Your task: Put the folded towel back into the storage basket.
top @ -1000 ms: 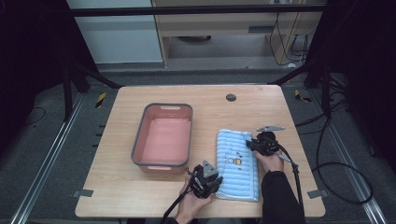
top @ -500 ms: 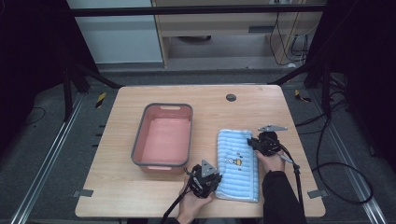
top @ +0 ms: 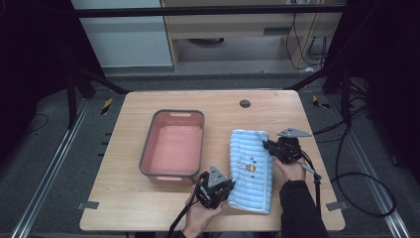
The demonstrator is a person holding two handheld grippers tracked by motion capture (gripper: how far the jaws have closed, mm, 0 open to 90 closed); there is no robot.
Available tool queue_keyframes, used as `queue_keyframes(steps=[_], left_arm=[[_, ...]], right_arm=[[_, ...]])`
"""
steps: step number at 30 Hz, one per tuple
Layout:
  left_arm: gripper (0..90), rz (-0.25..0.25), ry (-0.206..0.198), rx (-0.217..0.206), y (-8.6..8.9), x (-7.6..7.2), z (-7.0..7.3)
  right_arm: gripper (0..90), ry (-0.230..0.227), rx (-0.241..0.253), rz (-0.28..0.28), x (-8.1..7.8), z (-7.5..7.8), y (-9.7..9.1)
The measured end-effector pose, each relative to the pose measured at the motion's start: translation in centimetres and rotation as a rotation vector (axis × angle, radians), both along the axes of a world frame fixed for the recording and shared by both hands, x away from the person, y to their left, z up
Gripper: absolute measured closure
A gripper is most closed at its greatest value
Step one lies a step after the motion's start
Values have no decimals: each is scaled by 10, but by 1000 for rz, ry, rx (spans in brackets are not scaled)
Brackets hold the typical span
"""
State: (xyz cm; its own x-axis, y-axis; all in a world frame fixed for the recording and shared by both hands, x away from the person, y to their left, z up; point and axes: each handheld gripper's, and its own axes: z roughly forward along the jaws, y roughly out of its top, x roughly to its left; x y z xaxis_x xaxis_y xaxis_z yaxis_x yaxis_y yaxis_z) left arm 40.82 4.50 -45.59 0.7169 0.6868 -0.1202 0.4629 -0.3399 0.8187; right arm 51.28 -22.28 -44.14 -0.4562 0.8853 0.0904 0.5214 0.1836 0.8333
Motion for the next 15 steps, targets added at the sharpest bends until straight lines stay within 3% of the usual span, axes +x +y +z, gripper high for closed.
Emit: queue_keyframes(steps=[7,15], left_arm=[[857,-1,-46,3,8,-1,21],[857,1,-84,-11,18,2,46]], right_arm=[[832,-54,-16,3,-7,21,7],[833,-123,3,10,-9,56,13]])
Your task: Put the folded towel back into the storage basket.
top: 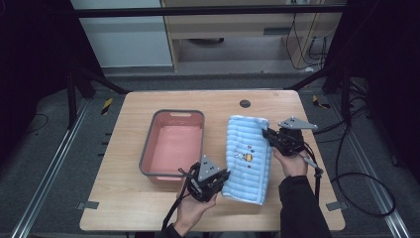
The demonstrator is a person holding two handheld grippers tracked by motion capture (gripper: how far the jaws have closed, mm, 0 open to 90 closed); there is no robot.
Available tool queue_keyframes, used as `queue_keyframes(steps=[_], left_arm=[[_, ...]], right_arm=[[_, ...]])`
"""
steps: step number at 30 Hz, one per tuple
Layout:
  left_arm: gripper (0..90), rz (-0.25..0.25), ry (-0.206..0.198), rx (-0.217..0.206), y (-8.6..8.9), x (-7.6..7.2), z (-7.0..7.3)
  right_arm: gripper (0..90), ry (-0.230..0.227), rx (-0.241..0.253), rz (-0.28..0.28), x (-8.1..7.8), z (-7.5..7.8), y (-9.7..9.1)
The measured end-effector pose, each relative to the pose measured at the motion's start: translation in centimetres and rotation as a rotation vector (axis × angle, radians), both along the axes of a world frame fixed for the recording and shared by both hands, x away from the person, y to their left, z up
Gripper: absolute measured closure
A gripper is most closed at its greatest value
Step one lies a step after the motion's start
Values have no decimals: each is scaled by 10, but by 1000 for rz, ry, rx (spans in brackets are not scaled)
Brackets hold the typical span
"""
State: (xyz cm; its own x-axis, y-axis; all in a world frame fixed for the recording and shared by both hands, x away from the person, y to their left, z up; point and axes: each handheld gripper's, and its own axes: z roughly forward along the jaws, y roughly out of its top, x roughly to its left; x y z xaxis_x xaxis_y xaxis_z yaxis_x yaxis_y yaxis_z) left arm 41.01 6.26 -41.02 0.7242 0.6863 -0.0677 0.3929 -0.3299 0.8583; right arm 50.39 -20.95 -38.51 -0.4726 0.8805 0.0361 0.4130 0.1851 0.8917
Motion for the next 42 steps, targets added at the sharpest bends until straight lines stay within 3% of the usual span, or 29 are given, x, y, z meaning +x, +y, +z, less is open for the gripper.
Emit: queue_keyframes(steps=[14,26,42], left_arm=[[857,25,-42,-10,27,7,32],[857,63,-79,-20,57,13,54],[857,120,-114,-26,96,26,71]], right_arm=[[832,-58,10,26,9,42,28],[833,-90,8,63,21,63,58],[832,-119,25,106,45,89,102]])
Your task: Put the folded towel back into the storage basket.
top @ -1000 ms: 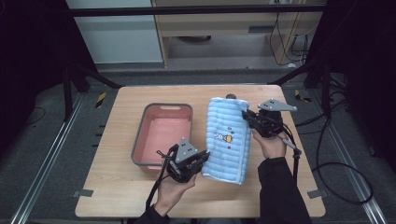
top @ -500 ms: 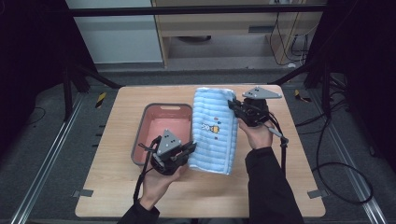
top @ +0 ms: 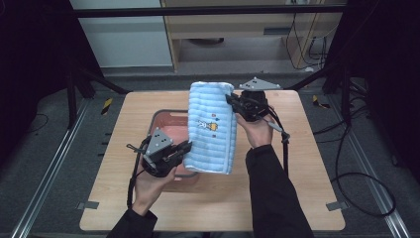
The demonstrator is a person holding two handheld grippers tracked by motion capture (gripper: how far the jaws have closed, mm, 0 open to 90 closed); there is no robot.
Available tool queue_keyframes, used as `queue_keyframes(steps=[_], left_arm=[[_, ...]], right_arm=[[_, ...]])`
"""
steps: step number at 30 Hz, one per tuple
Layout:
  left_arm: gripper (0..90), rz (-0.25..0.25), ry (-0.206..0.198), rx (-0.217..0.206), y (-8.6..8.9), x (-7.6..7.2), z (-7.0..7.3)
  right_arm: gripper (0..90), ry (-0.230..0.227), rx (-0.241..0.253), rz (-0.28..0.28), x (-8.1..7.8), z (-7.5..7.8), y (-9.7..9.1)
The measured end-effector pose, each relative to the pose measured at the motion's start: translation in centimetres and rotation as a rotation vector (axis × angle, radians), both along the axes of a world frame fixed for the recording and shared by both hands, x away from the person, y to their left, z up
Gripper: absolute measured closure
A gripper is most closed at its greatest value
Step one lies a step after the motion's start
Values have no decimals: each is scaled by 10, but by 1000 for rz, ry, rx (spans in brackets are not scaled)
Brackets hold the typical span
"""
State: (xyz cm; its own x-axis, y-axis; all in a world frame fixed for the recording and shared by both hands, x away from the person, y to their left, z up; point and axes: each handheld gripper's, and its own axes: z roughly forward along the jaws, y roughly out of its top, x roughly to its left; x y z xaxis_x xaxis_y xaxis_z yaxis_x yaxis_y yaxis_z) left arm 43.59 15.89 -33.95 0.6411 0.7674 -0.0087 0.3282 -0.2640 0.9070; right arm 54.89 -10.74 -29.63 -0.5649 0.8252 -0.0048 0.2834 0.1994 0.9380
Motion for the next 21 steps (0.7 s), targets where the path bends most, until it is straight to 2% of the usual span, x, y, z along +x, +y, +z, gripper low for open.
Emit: queue_keyframes(steps=[15,21], left_arm=[[857,76,6,-14,45,13,0],[857,113,12,-25,62,18,-1]], right_arm=[[833,-1,6,63,23,0,55],[833,-4,16,75,32,0,71]])
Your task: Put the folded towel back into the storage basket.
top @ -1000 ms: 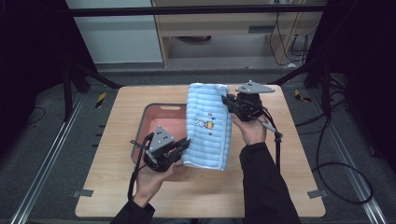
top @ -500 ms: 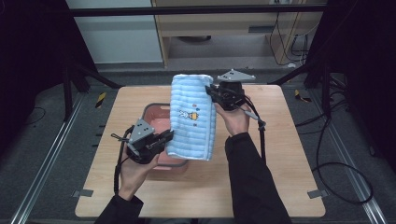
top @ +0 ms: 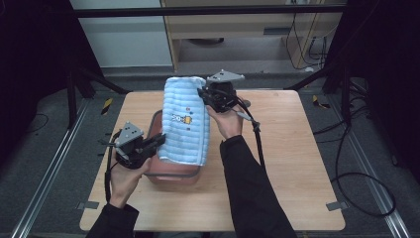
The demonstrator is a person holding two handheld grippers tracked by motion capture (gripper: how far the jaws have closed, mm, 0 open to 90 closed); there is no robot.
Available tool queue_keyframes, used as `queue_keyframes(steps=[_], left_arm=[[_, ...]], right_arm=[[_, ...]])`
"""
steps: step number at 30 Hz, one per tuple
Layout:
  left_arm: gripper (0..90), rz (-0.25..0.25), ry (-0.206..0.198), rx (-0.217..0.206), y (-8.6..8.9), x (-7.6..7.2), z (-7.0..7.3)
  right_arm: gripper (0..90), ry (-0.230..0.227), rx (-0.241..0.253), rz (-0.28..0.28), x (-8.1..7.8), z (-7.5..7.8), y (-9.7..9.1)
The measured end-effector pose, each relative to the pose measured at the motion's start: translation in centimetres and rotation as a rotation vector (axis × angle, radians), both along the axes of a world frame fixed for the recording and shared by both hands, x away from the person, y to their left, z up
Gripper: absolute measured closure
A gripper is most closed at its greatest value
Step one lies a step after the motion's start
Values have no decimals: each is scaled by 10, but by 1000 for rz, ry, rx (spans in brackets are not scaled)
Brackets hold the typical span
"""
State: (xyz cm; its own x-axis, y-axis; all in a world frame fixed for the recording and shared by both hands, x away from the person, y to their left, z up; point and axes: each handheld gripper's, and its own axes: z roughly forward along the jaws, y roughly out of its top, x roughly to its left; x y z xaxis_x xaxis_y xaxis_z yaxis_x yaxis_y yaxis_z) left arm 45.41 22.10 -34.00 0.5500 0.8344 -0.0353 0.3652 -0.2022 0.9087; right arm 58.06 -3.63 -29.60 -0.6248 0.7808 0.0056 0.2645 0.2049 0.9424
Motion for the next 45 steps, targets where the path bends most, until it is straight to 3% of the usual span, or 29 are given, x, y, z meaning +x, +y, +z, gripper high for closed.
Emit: queue_keyframes(steps=[12,20,45], left_arm=[[857,51,18,16,20,9,-7],[857,68,50,34,28,14,-20],[857,64,127,119,22,22,-56]], right_arm=[[832,11,11,18,11,-7,28],[832,39,-5,17,18,-23,36],[832,110,-55,3,29,-72,48]])
